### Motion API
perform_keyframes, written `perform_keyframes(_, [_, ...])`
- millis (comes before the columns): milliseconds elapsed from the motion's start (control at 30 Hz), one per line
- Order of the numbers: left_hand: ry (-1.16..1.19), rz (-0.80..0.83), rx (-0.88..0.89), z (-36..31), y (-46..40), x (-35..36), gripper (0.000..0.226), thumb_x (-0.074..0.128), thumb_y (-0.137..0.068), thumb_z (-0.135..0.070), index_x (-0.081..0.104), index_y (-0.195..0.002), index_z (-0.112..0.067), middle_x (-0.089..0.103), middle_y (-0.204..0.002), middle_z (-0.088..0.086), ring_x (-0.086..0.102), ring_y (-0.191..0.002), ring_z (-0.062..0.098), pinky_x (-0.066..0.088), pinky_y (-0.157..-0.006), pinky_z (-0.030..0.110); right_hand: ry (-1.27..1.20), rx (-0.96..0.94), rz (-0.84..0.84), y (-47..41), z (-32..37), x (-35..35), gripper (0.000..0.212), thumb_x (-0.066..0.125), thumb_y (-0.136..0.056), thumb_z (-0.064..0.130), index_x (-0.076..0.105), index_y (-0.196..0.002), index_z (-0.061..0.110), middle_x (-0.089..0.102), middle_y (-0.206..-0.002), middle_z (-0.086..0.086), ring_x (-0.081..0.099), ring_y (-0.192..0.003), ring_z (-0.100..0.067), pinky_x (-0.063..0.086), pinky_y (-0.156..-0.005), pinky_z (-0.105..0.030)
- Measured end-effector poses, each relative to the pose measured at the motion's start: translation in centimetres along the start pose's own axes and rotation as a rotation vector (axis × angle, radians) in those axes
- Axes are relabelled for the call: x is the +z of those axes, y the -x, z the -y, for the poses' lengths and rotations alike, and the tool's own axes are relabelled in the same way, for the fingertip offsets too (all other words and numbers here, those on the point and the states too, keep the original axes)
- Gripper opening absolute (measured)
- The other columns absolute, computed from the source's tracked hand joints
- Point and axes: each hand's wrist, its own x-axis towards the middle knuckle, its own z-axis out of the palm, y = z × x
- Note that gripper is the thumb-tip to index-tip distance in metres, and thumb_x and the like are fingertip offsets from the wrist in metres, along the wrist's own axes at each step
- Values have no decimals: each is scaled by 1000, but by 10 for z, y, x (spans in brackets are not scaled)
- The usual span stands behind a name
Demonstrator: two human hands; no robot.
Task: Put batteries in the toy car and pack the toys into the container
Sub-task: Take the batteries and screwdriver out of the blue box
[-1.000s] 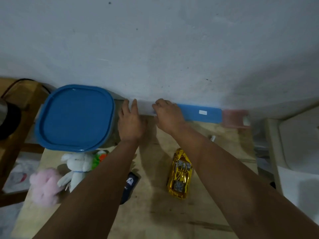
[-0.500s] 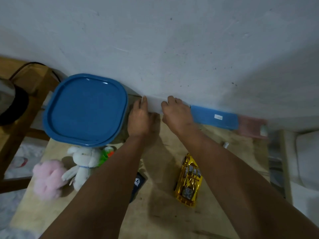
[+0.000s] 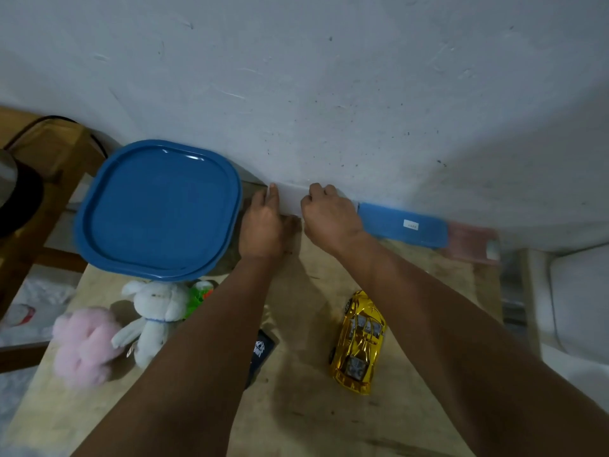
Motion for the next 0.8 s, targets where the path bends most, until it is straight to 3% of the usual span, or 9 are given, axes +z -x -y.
perform_keyframes(300, [3,-24,11,-1,0,-1,82,69,-96,-38,30,-161,-8,49,-146,25,56,-123,43,50,-95,48,52,-59,-12,-5,-1,-3,46,69,-92,20,53,-132,6,53,-126,-18,55,-110,-32,53,-87,-40])
perform_keyframes(533, [125,-81,-26,-9,6,-7,98,74,-91,-18,10,-166,-18,55,-139,23,63,-109,42,54,-80,48,-14,-38,-140,3,-19,-23,27,70,-86,17,62,-112,11,62,-106,-11,61,-94,-29,43,-68,-35])
perform_keyframes(600, [158,-87,-30,-10,11,-7,100,71,-93,-17,3,-166,-22,51,-145,21,63,-110,40,53,-80,46,-5,-9,-222,9,-27,-20,24,75,-81,11,61,-101,10,63,-91,-11,60,-77,-28,42,-62,-34])
perform_keyframes(667, [195,-84,-62,-11,14,-8,94,67,-97,-24,4,-167,-22,45,-154,18,59,-122,37,52,-90,45,-67,31,-247,12,-34,-14,17,72,-88,12,59,-98,11,61,-78,-7,54,-60,-22,35,-56,-30])
perform_keyframes(733, [199,-90,-91,-11,14,-6,79,57,-102,-32,14,-166,-19,45,-155,17,55,-130,36,49,-100,45,-150,86,-231,13,-41,-6,9,63,-98,18,59,-97,10,61,-76,-5,54,-59,-20,34,-57,-30])
perform_keyframes(800, [199,-105,-101,-9,11,-3,66,52,-105,-30,25,-164,-17,50,-148,18,56,-126,35,50,-98,43,-202,85,-241,15,-45,3,15,55,-100,19,63,-92,9,63,-77,-5,59,-64,-24,37,-57,-32])
